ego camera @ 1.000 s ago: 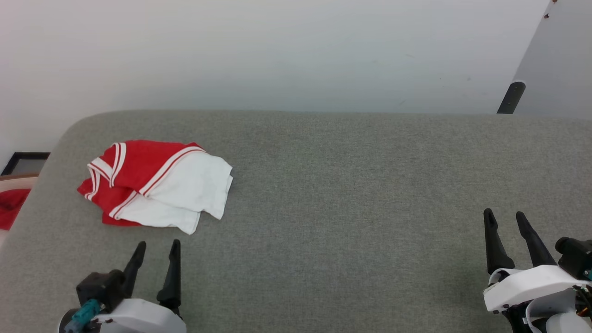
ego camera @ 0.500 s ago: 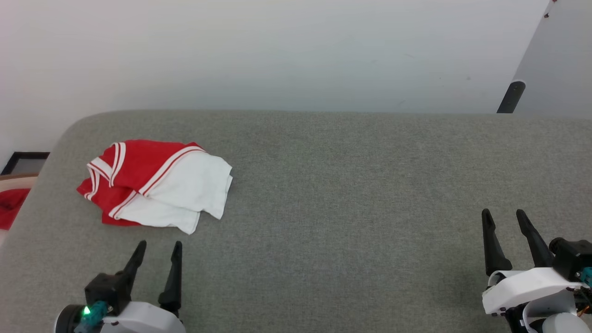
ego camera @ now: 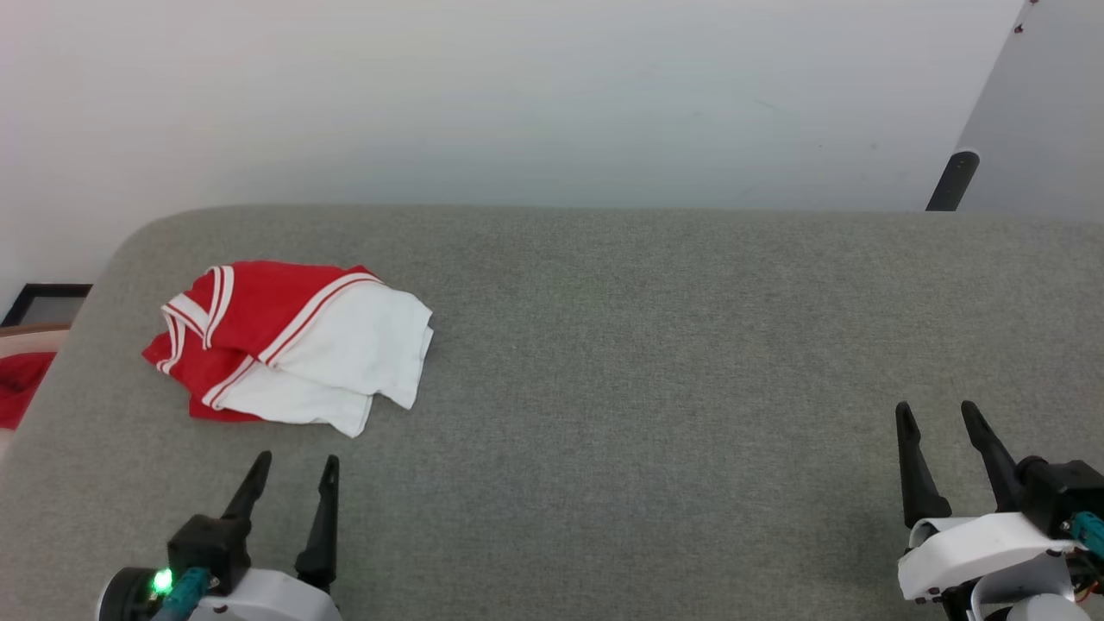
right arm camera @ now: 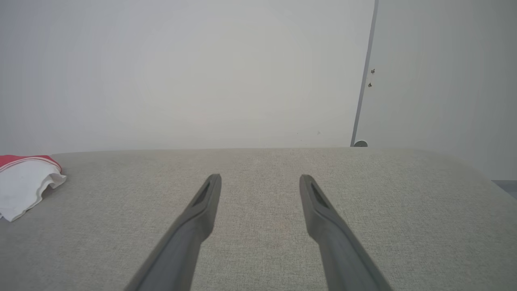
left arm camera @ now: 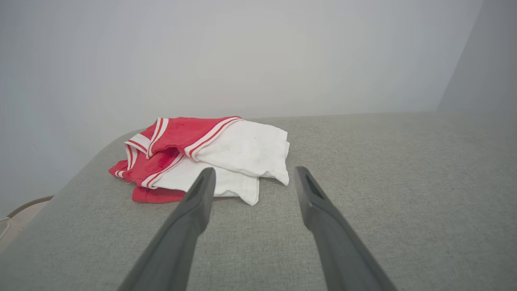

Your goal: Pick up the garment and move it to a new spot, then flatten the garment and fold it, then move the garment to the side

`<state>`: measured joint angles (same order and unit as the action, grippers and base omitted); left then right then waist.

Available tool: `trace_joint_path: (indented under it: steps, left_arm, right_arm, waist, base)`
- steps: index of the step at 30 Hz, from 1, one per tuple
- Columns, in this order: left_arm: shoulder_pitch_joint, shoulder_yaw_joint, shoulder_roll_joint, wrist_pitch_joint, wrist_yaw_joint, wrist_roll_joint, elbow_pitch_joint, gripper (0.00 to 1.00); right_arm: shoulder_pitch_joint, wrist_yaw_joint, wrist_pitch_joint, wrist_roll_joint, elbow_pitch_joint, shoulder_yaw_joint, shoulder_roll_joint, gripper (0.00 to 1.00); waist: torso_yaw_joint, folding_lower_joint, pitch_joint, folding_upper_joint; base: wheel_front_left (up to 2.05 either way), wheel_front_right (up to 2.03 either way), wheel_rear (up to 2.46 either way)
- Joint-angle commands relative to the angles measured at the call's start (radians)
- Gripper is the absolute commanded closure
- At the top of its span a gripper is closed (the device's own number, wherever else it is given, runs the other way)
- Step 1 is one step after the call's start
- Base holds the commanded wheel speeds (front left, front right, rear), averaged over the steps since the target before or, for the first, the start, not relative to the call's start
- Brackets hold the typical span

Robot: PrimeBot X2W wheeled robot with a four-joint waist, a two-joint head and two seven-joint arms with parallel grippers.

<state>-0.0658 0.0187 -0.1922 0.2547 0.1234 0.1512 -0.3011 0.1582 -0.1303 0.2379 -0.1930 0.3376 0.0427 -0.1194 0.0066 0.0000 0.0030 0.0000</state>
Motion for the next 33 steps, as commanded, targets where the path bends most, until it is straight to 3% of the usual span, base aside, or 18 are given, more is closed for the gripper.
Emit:
trace_joint_path:
  steps: [1, 22, 29, 33]
  left_arm:
    - [0.002, 0.000, -0.004, 0.006, 0.004, -0.026, -0.002, 0.00]
    - [-0.012, 0.002, -0.001, 0.009, 0.007, -0.005, -0.030, 0.00]
    - [-0.014, 0.003, 0.013, 0.010, 0.008, 0.019, -0.039, 0.00]
    - [-0.010, 0.000, 0.017, 0.009, 0.008, 0.014, -0.041, 0.00]
  right_arm:
    - [-0.004, -0.001, 0.009, 0.017, 0.004, 0.000, -0.002, 0.00]
    - [-0.003, -0.001, 0.026, 0.017, 0.023, 0.006, 0.010, 0.00]
    - [-0.013, -0.001, 0.026, 0.003, 0.021, -0.006, 0.005, 0.00]
    - [-0.014, -0.001, 0.027, -0.004, 0.028, -0.027, 0.005, 0.00]
  waist:
    - [0.000, 0.0000, 0.001, 0.0000]
    - [0.012, 0.0000, -0.004, 0.0000]
    - [0.068, 0.0000, -0.011, 0.0000]
    - [0.138, 0.0000, -0.015, 0.0000]
  base:
    - [0.00, 0.00, 0.00]
    - [0.00, 0.00, 0.00]
    - [0.00, 0.00, 0.00]
    - [0.00, 0.00, 0.00]
